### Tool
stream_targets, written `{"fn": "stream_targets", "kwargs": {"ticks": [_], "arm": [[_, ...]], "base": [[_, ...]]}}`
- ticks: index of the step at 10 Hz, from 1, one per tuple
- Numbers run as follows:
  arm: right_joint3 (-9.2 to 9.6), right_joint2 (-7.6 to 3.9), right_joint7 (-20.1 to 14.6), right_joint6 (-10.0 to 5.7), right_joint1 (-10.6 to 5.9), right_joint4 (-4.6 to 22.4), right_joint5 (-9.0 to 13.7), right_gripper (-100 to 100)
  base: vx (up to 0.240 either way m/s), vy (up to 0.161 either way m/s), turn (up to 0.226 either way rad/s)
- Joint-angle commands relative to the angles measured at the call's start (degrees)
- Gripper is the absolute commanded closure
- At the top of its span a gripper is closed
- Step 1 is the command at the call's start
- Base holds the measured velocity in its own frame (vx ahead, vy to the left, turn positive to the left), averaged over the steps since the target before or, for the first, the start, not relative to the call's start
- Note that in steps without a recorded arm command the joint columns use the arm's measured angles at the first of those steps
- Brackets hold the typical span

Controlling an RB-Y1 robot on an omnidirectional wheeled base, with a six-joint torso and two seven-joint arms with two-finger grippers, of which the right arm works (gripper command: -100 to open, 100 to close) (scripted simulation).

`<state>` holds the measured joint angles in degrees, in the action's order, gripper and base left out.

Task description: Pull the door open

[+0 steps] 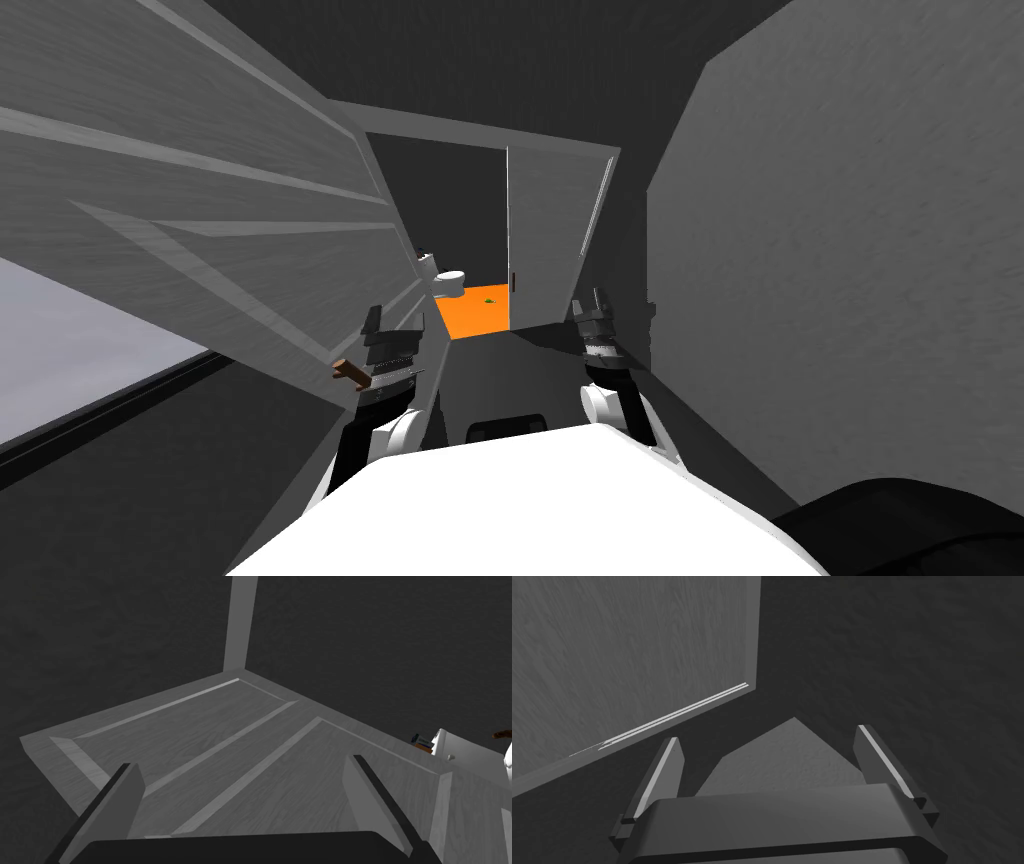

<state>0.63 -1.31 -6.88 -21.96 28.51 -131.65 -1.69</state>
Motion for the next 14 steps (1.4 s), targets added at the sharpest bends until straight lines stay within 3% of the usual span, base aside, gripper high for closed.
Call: {"fn": "stream_targets", "kwargs": {"ticks": [1,14], "arm": [[0.04,-0.44,-1.4,-0.64,-0.47,1.8,1.1,-100],[0.42,-2.96,-13.6,-6.21,-4.62,17.8,10.9,-100]], "base": [[0.051,-0.080,0.127],[0.103,-0.015,0.109]]}}
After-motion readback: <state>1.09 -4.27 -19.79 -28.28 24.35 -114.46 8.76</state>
